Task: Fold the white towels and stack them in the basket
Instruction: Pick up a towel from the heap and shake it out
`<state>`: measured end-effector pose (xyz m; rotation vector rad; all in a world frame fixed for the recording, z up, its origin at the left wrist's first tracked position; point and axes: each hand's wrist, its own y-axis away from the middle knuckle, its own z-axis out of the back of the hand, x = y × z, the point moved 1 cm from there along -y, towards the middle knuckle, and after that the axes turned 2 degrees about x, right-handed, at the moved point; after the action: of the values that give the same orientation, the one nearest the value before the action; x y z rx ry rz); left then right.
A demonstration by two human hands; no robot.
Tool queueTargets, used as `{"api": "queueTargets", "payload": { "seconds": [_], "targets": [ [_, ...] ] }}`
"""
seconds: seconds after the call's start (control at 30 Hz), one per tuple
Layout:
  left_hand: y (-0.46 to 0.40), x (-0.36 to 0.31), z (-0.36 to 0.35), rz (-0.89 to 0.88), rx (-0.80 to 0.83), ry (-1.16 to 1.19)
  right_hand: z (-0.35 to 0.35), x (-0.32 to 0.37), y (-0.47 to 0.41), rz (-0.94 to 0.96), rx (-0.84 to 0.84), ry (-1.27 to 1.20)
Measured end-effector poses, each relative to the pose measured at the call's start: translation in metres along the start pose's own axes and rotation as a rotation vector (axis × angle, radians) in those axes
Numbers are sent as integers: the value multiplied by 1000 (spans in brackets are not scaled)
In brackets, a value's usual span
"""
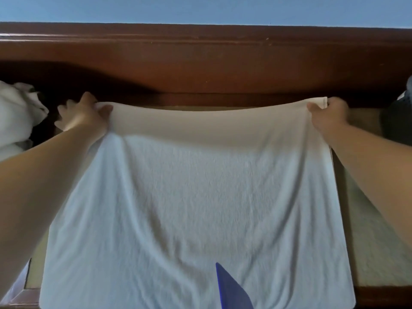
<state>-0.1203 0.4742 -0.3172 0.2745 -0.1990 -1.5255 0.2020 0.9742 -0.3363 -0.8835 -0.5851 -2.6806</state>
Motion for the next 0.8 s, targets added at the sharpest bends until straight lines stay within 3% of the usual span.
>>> {"api": "queueTargets", "payload": {
  "seconds": [0.47,0.67,0.8],
  "targets": [
    [-39,-1,-11,116,-69,332,-11,11,-21,-114,-70,-11],
    [-33,17,-4,183,-88,681,-2,20,-15,-145,-15,-64],
    [-36,32,3,252,21,865,12,18,-7,-211,-20,-133]
  ]
}}
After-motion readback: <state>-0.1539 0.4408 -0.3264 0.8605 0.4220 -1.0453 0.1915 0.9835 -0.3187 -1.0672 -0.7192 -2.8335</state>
